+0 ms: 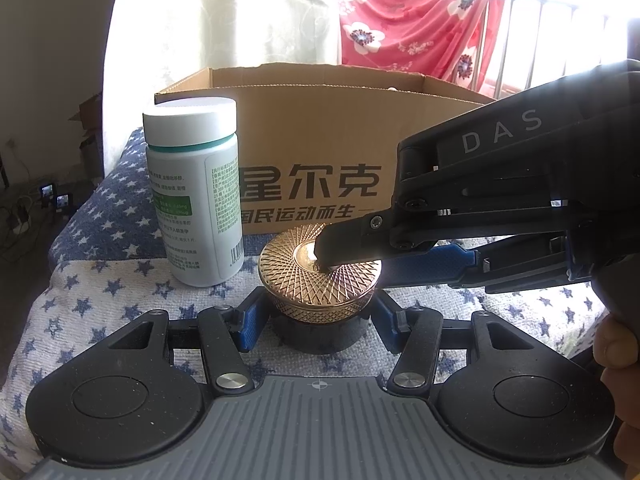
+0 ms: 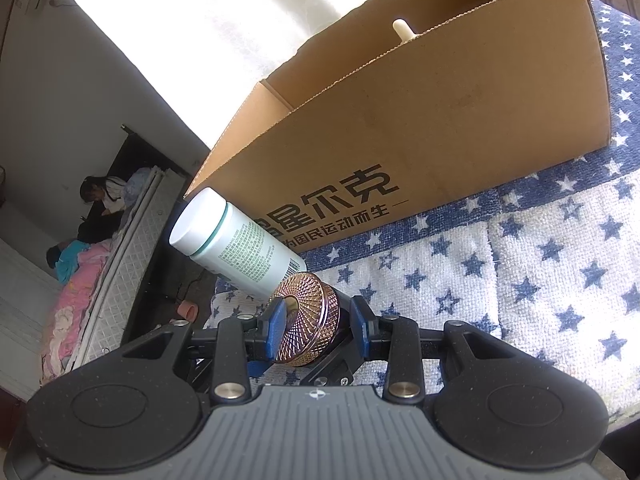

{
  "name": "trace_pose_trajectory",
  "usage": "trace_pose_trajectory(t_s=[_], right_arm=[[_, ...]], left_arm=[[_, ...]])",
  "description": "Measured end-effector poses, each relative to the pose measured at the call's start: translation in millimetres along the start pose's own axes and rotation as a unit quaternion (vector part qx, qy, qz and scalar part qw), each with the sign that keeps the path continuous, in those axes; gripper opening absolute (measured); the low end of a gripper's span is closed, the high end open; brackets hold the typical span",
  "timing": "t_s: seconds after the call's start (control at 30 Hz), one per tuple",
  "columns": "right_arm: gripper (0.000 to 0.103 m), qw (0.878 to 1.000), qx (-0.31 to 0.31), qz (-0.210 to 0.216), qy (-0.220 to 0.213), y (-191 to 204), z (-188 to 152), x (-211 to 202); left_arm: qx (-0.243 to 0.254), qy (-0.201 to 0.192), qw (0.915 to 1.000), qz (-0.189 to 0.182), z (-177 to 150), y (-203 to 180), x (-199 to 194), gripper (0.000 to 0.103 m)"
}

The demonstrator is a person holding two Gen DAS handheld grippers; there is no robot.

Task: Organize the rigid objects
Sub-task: 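Close the right gripper on the gold-lidded jar and hold it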

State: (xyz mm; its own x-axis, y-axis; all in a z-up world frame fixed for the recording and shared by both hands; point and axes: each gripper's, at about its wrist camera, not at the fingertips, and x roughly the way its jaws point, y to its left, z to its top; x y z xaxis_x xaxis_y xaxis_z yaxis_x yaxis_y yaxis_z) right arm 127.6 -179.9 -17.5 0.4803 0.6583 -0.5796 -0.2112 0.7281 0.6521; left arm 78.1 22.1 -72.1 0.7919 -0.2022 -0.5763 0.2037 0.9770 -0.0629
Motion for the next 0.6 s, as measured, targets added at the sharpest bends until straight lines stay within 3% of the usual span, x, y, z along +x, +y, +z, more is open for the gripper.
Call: trace_pose_trajectory(t_s=[0.6], right_arm=[[0.040,1.000,0.014,0.007,0.002,-11.1,2.4,5.0]], left_arm=[[0.014,0.004,0.9998,0.010,-5.0,-5.7,-4.2,0.055]])
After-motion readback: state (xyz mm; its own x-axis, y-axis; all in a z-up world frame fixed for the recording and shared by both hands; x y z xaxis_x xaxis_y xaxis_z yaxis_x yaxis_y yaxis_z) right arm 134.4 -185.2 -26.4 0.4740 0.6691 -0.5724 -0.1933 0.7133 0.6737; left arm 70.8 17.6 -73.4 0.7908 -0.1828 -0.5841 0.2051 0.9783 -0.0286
